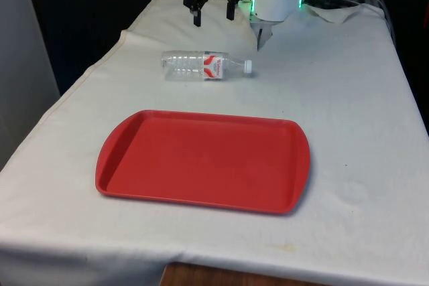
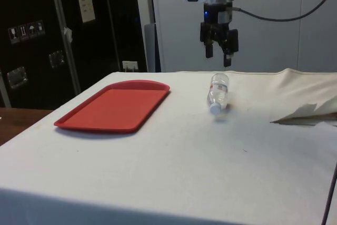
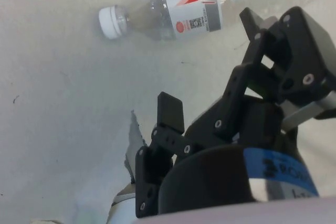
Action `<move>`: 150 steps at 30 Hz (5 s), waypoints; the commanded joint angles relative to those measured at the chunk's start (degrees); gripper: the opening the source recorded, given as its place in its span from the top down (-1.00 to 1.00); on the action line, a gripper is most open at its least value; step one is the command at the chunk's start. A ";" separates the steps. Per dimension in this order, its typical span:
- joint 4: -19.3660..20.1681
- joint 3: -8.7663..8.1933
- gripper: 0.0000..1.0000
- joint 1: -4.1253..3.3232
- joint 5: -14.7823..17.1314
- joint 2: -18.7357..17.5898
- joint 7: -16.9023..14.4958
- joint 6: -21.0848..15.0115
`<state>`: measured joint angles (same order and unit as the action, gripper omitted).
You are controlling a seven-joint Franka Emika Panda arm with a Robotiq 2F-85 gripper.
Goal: Place the bottle upright on the tray.
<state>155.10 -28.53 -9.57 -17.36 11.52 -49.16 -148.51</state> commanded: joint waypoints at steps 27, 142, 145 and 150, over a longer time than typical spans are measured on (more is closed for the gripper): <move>0.00 0.11 -1.00 0.06 -0.63 -0.69 -7.39 -0.69; -0.17 0.92 -1.00 -0.52 0.00 -4.13 -38.73 -3.38; 0.11 0.92 -1.00 -0.57 -0.17 -4.30 -39.42 -4.76; 0.06 0.97 -1.00 -0.52 -0.46 -4.41 -40.74 -4.81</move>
<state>155.10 -27.62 -10.08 -17.36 7.39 -89.55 -152.23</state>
